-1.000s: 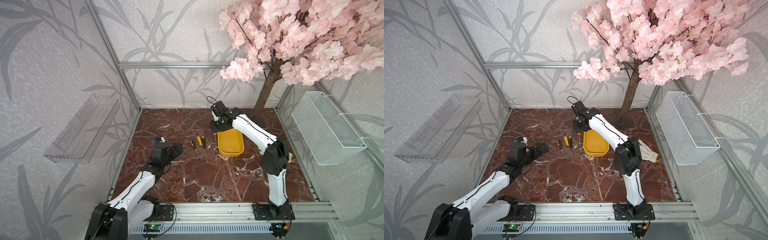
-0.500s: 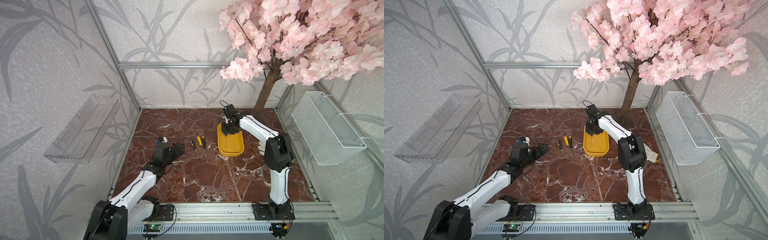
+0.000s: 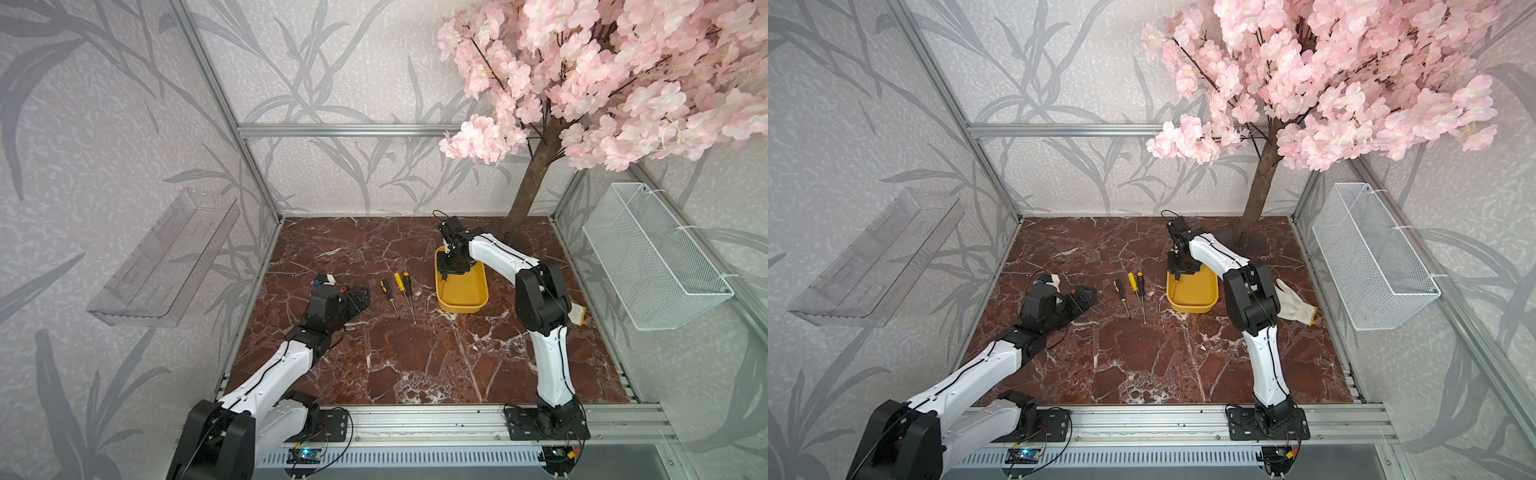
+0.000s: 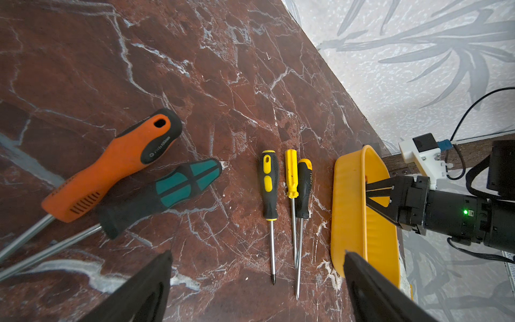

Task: Put the screwdriver on the desktop into the storage box
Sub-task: Place the screwdriver in the storage box, then pick up the screwdriver from the center of the board.

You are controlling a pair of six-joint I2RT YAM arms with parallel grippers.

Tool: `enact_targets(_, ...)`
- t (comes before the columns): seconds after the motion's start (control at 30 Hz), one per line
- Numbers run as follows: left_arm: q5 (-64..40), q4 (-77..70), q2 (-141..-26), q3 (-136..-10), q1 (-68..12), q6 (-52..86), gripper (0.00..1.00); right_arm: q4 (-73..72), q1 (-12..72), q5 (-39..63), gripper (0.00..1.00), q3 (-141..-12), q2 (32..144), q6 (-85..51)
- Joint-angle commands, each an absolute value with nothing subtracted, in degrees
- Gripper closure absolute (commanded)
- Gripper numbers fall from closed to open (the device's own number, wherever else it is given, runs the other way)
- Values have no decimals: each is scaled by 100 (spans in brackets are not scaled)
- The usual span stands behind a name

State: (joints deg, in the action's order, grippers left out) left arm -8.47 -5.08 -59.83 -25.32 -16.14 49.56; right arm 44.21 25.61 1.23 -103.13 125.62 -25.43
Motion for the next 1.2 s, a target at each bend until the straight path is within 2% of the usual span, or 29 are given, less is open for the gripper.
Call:
enact_targets(0.0, -839, -622, -6062, -2513, -1649, 4906, 2, 4513, 2608, 160, 54, -10391, 12243, -2515)
enact_targets(0.57, -987, -301, -6295, -3266, -1694, 4337, 2, 4371, 2957, 101, 51, -9437, 10816, -2409)
enact_targets(0.73, -1051, -289, -6614, -3654, -1957, 4207, 5, 4064, 3087, 504, 50, -9115, 10415, -2496)
enact_targets(0.97, -870, -316, -6938, -3955, -2513, 4169, 6, 4193, 3482, 622, 49, -9495, 10661, -2461)
enact_targets(1.17, -687, -320, -6827, -3666, -2725, 4350, 7, 4327, 3689, 606, 48, -10013, 11215, -2440)
